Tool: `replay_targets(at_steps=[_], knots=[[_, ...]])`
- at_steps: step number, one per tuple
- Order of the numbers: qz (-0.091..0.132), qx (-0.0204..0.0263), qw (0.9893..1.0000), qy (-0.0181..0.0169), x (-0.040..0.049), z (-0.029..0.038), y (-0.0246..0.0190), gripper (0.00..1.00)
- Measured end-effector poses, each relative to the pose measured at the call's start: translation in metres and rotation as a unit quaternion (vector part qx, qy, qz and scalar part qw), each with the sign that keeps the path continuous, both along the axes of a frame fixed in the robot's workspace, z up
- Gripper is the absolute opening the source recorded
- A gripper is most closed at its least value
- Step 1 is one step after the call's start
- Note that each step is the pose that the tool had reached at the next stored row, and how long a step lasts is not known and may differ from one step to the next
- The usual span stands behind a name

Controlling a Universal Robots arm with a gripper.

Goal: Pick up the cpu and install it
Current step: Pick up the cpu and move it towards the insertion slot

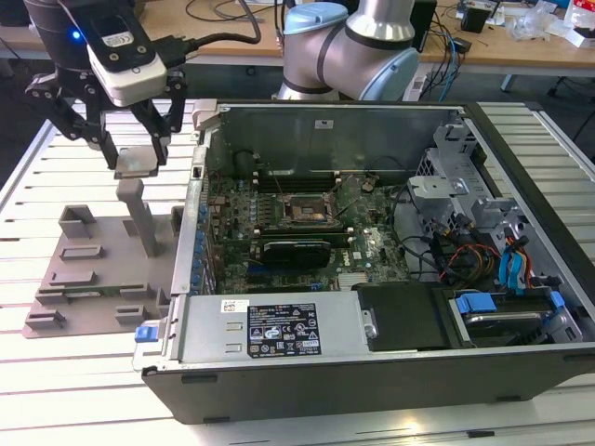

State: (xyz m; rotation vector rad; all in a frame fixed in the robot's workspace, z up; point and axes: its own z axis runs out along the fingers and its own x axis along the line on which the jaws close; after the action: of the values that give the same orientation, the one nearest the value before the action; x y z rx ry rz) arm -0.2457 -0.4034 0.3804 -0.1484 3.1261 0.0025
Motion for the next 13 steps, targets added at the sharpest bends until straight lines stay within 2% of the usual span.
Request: replay_targets(at_steps=[7, 9, 13], knots=[[0.000, -0.0003, 1.0000, 0.0000, 0.0014, -0.0001, 0.0000, 0.55], [0.000, -0.0007, 1.0000, 0.0000, 0.0072, -0.0001, 0.0000, 0.55], [0.000, -0.0025, 1.0000, 0.0002, 0.0251, -0.0002, 0.0000, 0.55]])
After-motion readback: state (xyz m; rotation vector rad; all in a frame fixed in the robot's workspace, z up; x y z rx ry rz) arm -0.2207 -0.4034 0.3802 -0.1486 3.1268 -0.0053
